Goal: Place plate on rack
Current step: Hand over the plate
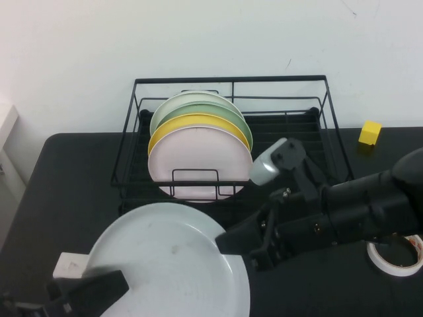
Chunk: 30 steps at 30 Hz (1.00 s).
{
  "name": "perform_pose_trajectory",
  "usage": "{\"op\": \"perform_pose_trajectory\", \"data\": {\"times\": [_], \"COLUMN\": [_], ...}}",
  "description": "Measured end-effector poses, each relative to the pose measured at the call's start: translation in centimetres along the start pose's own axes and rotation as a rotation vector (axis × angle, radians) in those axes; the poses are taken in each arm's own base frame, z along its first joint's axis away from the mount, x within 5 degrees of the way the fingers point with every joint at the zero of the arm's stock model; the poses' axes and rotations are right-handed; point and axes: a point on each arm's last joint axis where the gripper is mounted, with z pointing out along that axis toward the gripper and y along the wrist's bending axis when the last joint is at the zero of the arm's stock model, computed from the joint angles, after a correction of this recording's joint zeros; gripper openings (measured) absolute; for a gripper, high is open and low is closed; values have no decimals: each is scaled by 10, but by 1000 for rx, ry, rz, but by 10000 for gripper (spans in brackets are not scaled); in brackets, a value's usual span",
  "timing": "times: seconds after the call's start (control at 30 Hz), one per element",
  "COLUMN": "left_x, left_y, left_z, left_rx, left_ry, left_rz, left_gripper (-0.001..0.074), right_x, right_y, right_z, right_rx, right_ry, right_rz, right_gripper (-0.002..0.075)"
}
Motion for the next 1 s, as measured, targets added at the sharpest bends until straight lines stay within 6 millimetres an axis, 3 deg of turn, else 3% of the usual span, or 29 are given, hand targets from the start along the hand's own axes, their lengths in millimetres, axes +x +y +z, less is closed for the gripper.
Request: {"op": "perform_pose_trajectory", "data": {"times": [0.07, 0.17, 0.3, 0.33, 0.47, 0.73, 0.87, 1.0], "left_x": [0, 0, 3, 4, 5, 4, -1, -13], "left_y": [0, 0, 0, 0, 1, -3, -10, -23], "left_z": [0, 0, 0, 0, 0, 0, -2, -6], "left_rx": [0, -2, 3, 1, -8, 40, 72, 68], "left_ry": [0, 3, 31, 41, 51, 33, -6, -77], "left_rz": [21, 54, 89, 117, 239, 526, 729, 870], "left_gripper": [601, 462, 149, 104, 91, 90, 90, 90], "right_x": [-4, -7, -6, -5, -5, -17, -36, -65], "right_y": [8, 11, 13, 14, 17, 28, 31, 43], "right_z": [-5, -10, -11, -10, -12, -17, -37, -75], "right_rx": [2, 11, -6, -12, -57, -169, -146, -92], "right_ry": [-20, -35, -30, -27, -40, -187, -299, -421], "right_rz": [-30, -76, -167, -189, -297, -277, -304, -406], "right_gripper": [10, 10, 11, 12, 75, 511, 566, 577]}}
